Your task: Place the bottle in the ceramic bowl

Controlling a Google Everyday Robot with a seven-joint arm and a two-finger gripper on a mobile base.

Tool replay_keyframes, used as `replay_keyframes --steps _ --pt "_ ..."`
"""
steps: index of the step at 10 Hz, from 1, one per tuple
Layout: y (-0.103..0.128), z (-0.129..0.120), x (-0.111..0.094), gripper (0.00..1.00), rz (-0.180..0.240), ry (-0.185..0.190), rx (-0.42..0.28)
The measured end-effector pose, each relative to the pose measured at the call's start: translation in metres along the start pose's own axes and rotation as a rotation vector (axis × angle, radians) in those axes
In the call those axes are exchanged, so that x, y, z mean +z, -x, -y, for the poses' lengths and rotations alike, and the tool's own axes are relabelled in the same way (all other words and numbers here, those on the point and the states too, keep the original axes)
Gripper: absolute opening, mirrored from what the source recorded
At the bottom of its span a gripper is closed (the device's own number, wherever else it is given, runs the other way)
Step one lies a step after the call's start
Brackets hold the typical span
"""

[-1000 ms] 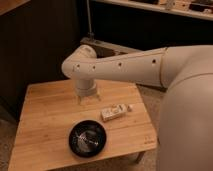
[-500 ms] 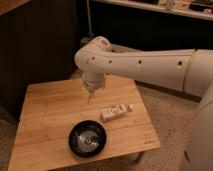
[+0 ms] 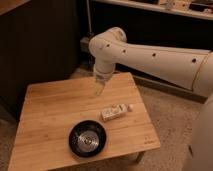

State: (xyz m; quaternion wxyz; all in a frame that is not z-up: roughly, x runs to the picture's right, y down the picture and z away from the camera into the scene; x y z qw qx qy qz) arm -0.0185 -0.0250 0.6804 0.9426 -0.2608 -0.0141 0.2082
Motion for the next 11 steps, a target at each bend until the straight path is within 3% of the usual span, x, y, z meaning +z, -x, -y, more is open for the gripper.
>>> replay_keyframes --steps 3,6,7,9,11 --pt "-0.004 0.003 0.002 0.65 0.005 0.006 -0.024" --pt "-0.035 0.011 0.034 0.65 0.042 0.019 -0.056" --pt "-0.050 0.012 0.054 0.65 0.089 0.040 -0.092" --pt "-0.078 0.017 0.077 0.65 0.228 0.092 -0.167" --pt "-0.093 0.022 0.090 0.65 0.354 0.097 -0.219"
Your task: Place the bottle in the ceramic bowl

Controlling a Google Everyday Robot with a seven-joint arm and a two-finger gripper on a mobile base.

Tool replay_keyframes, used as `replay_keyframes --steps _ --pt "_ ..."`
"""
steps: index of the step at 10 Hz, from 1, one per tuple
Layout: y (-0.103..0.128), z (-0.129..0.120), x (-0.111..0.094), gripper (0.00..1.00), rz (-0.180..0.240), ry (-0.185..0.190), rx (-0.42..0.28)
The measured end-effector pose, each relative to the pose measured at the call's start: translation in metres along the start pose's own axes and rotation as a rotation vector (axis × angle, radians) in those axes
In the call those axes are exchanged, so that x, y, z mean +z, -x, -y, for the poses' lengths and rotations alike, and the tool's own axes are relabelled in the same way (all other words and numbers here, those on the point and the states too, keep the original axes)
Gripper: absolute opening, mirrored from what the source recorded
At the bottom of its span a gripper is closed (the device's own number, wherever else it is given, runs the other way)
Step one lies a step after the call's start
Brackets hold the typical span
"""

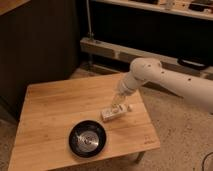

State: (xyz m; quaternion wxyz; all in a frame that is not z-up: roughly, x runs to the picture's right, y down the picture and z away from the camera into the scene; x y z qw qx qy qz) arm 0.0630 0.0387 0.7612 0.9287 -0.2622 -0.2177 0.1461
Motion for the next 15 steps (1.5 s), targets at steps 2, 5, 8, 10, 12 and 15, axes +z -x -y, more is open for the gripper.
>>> replay_keyframes --steps 2,5,8,10,12,15 --pt "-0.012 0.002 0.000 0.65 0.052 -0.012 -0.018" --pt "-0.014 0.002 0.000 0.65 0.060 -0.017 -0.028" --pt "-0.019 0.004 0.028 0.65 -0.036 0.003 -0.097" --pt "-0.037 0.006 0.056 0.65 -0.067 0.027 -0.175" --pt "-0.053 0.008 0.062 0.65 -0.028 0.034 -0.190" --pt "-0.062 0.010 0.071 0.65 0.044 0.067 -0.215"
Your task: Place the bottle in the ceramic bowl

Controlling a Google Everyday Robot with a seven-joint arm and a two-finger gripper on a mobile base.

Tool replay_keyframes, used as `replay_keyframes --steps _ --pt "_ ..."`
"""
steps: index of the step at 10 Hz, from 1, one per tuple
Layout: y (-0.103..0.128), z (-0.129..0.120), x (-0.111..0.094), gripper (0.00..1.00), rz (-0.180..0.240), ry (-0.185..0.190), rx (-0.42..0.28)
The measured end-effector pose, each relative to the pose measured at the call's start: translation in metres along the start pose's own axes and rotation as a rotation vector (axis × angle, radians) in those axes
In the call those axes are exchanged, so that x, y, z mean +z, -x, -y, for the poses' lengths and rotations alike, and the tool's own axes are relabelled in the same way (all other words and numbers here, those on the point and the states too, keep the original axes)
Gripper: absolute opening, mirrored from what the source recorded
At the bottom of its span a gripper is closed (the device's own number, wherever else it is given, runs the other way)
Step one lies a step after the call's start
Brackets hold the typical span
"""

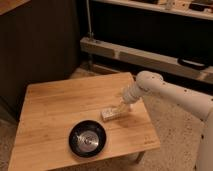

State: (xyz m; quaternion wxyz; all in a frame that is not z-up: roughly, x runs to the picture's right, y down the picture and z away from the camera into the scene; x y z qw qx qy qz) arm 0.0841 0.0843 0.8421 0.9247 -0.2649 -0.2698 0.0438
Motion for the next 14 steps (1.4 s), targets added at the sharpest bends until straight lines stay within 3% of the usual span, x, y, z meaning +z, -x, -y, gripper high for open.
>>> replay_keyframes --steps 3,10,14 --pt "-0.007 -0.003 0.017 0.65 0.044 0.052 -0.036" --pt "-0.008 -0.012 0.042 0.63 0.068 0.139 -0.072" --pt "-0.007 -0.019 0.049 0.29 0.062 0.187 -0.073"
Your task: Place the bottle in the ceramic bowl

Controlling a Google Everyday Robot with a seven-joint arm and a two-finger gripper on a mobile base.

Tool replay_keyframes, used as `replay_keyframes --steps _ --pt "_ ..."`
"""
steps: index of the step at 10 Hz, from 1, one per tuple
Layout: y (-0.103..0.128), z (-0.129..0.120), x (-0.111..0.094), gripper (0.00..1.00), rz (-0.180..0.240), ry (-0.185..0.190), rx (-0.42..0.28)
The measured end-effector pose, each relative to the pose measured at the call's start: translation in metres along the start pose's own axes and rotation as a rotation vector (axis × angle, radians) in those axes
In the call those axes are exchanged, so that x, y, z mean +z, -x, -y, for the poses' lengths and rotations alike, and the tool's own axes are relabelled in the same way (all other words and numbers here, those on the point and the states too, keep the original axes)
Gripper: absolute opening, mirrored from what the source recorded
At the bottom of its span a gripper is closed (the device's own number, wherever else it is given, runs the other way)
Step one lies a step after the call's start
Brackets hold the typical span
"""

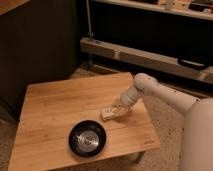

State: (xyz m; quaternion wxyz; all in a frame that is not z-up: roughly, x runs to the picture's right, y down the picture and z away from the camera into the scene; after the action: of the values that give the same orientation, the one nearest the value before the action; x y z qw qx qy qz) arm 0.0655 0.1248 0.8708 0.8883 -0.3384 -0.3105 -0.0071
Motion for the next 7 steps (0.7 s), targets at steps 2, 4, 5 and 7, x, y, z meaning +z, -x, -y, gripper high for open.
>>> replay_keyframes --steps 2,4,5,7 --pt "0.008 0.000 0.003 0.09 -0.005 0.015 0.004" --pt "0.026 0.002 -0.010 0.00 0.010 -0.003 -0.001" --pt "0.040 0.002 -0.023 0.00 0.014 -0.022 -0.013" --pt "0.074 -0.003 -0.054 0.00 0.025 -0.059 -0.038"
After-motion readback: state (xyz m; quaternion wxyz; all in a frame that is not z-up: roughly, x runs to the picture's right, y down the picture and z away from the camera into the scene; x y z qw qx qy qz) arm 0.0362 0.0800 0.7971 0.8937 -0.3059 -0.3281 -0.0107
